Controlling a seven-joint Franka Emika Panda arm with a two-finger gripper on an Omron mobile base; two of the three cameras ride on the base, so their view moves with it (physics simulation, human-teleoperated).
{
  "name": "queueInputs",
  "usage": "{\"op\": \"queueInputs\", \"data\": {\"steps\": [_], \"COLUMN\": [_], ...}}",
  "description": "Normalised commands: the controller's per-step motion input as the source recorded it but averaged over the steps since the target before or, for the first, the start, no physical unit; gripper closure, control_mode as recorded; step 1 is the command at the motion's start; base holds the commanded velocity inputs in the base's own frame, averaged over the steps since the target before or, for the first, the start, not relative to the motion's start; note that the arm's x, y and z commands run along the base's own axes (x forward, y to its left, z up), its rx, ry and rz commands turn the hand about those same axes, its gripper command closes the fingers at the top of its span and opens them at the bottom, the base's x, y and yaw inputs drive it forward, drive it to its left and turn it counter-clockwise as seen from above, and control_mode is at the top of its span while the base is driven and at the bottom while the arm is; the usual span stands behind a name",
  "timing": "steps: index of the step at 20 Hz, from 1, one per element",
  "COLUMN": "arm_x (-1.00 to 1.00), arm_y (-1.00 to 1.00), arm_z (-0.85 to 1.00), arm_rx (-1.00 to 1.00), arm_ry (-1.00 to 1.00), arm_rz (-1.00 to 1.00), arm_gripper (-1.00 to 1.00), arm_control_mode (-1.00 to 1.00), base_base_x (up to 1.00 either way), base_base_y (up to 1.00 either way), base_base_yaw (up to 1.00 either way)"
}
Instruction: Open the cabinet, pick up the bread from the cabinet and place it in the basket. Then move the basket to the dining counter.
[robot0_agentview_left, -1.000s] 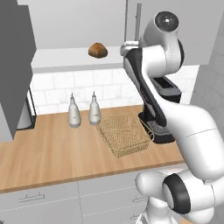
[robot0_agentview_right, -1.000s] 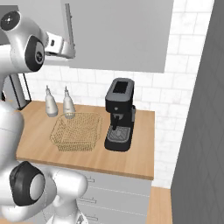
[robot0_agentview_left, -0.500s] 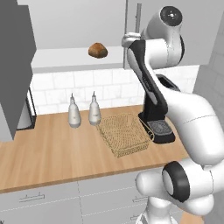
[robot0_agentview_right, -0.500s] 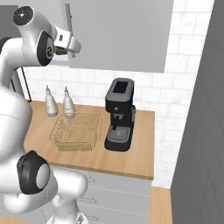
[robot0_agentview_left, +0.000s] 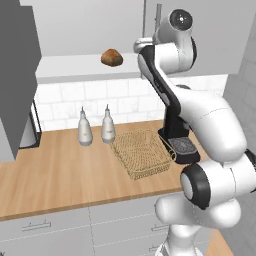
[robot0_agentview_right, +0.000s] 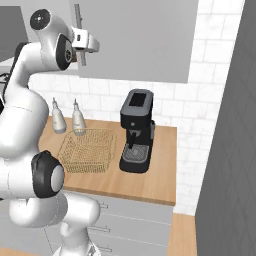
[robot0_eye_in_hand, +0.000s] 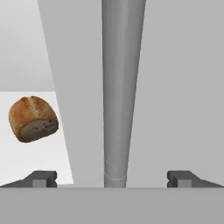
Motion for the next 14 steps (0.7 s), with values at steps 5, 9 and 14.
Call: {"op": "queueInputs", "data": {"steps": [5,9,14], "arm_x": [0.64,0.42,0.17], "arm_y": [0.0,0.0,0.0], "arm_z": [0.01,0.0,0.0], "arm_rx": [-0.09,-0.08,-0.01], "arm_ry": [-0.02,-0.09,-0.12], "arm_rz": [0.04,0.02,0.03], "arm_gripper": [-1.0,-1.0,1.0], "arm_control_mode": [-1.0,-1.0,-1.0], "base_base_x": [0.0,0.0,0.0], "base_base_y": [0.0,0.0,0.0], "base_base_yaw": [0.0,0.0,0.0]}}
